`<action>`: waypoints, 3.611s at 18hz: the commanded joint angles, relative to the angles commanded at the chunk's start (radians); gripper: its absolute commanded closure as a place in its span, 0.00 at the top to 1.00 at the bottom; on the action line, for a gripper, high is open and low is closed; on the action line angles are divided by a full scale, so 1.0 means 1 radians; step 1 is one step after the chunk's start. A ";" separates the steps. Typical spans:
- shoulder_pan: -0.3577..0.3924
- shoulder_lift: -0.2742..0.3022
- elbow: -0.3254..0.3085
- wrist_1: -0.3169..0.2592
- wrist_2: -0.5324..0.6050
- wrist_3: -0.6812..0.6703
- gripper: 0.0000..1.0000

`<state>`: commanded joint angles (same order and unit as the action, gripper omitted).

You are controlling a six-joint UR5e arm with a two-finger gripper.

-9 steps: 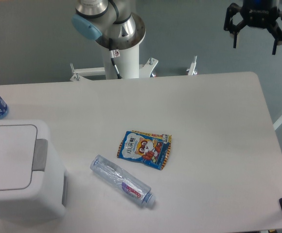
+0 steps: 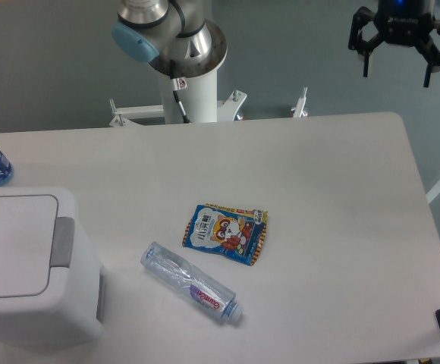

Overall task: Open the trash can
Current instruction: 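Move the open gripper down from its raised start pose over the table, then move the open gripper toward the trash can lid's grey handle, then lower the gripper onto the grey handle and push the lid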

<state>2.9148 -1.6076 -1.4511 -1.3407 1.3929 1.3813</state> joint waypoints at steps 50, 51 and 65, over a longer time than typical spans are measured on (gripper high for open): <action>-0.677 -0.226 0.083 0.242 -0.150 -1.404 1.00; -0.680 -0.227 0.083 0.241 -0.150 -1.404 1.00; -0.704 -0.245 0.077 0.244 -0.144 -1.404 1.00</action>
<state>2.2105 -1.8530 -1.3744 -1.0968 1.2487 -0.0230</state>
